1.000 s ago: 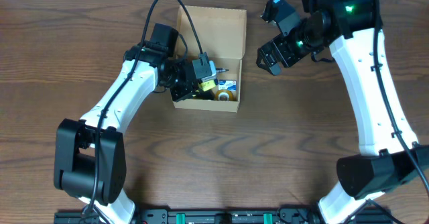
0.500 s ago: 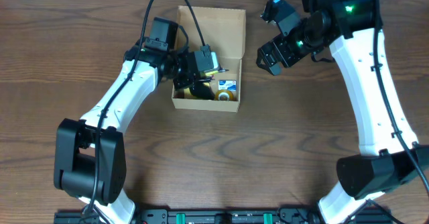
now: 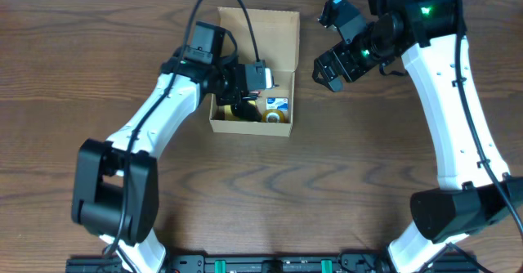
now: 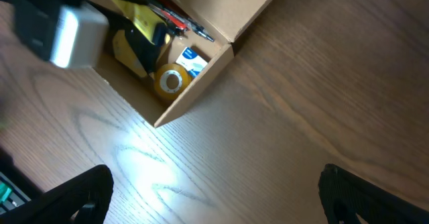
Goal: Pack container
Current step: 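Release the highlighter and lift the left gripper out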
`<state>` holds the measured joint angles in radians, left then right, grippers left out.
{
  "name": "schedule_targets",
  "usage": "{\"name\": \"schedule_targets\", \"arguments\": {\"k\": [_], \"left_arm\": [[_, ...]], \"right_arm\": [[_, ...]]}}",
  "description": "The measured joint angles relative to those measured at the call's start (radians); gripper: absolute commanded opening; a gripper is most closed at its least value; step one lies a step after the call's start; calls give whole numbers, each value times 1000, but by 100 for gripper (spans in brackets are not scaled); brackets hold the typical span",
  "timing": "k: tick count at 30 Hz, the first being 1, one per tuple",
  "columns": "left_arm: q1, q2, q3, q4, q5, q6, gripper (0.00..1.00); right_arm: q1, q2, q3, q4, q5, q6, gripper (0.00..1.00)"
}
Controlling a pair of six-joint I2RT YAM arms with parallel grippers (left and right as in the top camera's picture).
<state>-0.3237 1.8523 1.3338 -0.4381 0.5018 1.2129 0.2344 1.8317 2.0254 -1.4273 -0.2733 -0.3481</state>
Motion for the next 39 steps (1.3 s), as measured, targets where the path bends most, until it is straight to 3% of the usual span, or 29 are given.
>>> {"name": "schedule_targets", "arguments": {"k": [17,18,20,23,35,39], "left_arm": [[-28,87,0,-1,-95,19,6],[-28,91,0,-1,-98,19,8],[-28,92,0,0,-102,18,25],[-28,92,0,2,-107,11,41],[-28,92,0,2,-110,-15,45],[-28,92,32,-6,-113,-77,43]], "right_arm": [[0,0,0,0,0,0,99],[0,0,0,0,0,0,99],[0,0,0,0,0,0,99],[0,0,0,0,0,0,99],[0,0,0,0,0,0,99],[0,0,0,0,0,0,99]]}}
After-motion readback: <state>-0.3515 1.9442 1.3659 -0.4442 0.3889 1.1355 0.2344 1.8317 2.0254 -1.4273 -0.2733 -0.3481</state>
